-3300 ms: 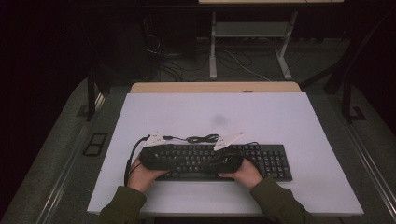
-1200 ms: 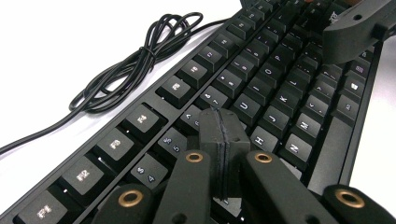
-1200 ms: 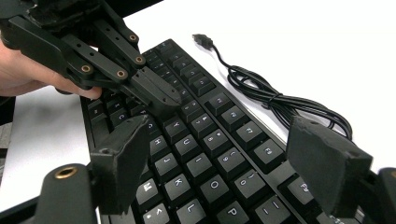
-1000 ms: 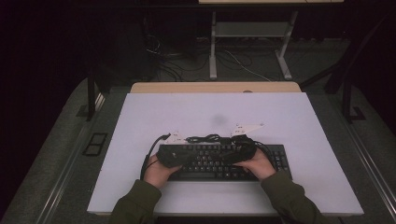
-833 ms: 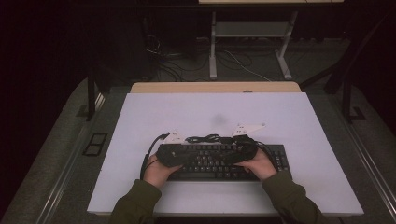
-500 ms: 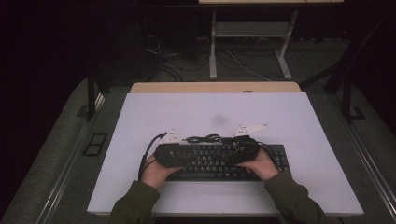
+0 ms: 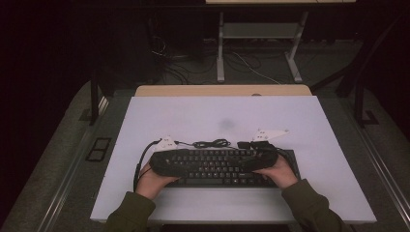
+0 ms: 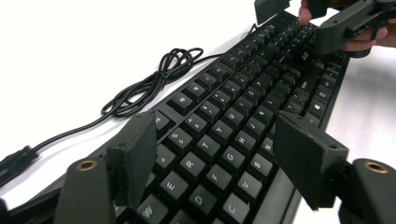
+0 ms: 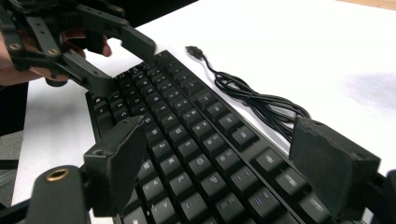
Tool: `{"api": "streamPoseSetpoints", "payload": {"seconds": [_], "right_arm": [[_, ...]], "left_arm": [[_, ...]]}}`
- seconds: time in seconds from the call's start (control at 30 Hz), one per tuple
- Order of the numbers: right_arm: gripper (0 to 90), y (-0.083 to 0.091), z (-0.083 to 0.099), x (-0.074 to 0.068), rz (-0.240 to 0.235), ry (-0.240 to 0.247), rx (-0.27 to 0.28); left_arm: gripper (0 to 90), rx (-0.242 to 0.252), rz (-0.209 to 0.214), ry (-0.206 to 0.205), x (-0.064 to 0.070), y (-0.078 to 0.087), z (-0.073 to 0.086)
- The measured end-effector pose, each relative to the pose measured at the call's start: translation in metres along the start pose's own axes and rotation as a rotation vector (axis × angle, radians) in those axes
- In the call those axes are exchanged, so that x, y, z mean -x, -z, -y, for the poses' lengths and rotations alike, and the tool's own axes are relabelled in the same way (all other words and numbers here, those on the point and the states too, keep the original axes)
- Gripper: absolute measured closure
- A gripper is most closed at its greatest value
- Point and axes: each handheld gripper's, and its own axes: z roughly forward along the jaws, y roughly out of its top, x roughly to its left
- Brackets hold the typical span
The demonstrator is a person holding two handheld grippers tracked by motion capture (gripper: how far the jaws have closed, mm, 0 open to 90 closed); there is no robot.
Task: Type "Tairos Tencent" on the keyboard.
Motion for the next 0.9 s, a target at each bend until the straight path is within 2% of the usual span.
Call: {"api": "streamPoseSetpoints", "payload": {"seconds": [0.47,0.9], "right_arm": [[17.3,0.042,0.019,0.014,0.049,-0.027,0.032],[16.1,0.076,0.04,0.021,0.086,-0.049,0.054]], "left_arm": [[17.6,0.006,-0.002,0.007,-0.002,0.018,0.012],[12.4,0.04,-0.026,0.013,-0.001,0.033,0.022]]}}
